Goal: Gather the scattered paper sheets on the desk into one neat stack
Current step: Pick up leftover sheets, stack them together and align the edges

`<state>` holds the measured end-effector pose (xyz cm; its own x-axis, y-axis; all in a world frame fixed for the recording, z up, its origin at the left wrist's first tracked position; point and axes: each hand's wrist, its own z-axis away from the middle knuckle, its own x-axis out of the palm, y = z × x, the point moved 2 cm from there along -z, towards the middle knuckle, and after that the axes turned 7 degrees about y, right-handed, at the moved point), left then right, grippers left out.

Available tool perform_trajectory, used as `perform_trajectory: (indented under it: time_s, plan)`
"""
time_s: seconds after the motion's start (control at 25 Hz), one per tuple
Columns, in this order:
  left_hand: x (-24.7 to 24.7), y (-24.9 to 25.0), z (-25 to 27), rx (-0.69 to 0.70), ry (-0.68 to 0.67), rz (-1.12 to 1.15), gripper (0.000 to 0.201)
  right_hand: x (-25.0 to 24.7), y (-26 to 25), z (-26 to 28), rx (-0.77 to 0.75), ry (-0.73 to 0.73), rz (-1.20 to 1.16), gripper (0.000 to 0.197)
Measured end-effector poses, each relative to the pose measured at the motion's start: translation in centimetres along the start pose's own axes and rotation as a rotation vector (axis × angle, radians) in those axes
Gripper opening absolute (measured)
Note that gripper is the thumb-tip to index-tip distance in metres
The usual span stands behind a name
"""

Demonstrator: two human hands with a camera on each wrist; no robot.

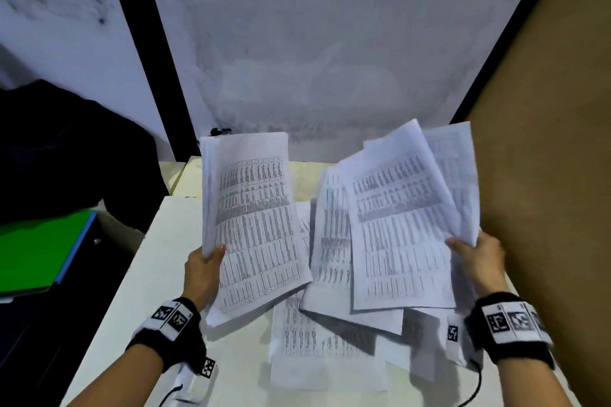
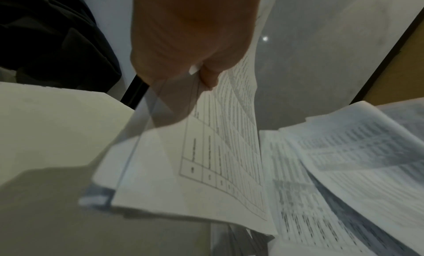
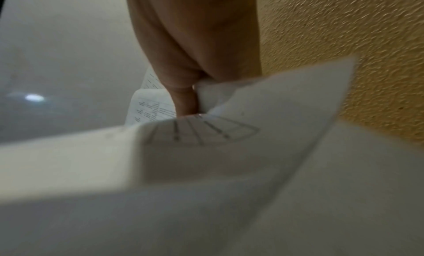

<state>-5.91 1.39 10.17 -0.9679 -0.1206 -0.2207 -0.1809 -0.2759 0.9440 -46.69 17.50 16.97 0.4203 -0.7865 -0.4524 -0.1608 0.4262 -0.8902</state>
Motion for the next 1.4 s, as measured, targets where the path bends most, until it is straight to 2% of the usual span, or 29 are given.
perform_trajectory:
  time_s: [0.12,0.2,0.32,0.48,0.52,0.64,0.68,0.88,0.96,1.08,1.24,1.4]
  plan:
    - [0.6,0.0,0.0,-0.003,0.016,-0.003,0.017,-2.4,-1.3,-0.7,-0.015,0.045,-0.129,0.029]
    - [0.9,0.2,-0.1,-0.010,0.027,-0.017,0.017,-3.3,-1.8,-0.9,-0.017,0.054,-0.218,0.026]
    - [1.3,1.4,-0.1,-0.039,-0.035,-0.027,0.017,-3.8,-1.5,-1.2,0.006,0.071,-0.291,0.032]
    - [1.1,3.1,0.1,-0.032,-0.083,-0.040,0.017,-4.0,0.0,-2.0,0.122,0.106,-0.350,0.003]
    - [1.0,3.3,0.1,-0.023,-0.085,-0.043,0.020,-3.9,0.1,-2.2,0.136,0.102,-0.370,0.004]
    - [1.2,3.7,0.0,-0.031,-0.101,-0.033,0.028,-2.2,0.0,-2.0,0.140,0.032,-0.407,0.030]
    - [1.4,3.8,0.1,-0.042,-0.122,-0.035,0.027,-1.1,0.0,-1.7,0.147,-0.012,-0.393,0.034]
    - [2.9,3.9,1.6,-0.045,-0.299,-0.118,0.021,4.5,1.3,0.1,0.216,-0.269,-0.305,0.032]
    - [3.2,3.9,1.4,-0.035,-0.322,-0.136,0.023,5.7,2.1,0.1,0.242,-0.303,-0.251,0.032]
    - [2.9,3.9,1.0,-0.045,-0.282,-0.130,0.024,5.7,2.3,-0.7,0.274,-0.296,-0.274,0.022]
    - [2.6,3.4,0.5,-0.063,-0.245,-0.089,0.025,5.5,1.3,-1.2,0.273,-0.305,-0.363,0.026]
    - [4.4,4.2,2.0,-0.020,-0.370,-0.058,0.020,8.1,-0.5,1.2,0.268,-0.418,-0.363,0.025]
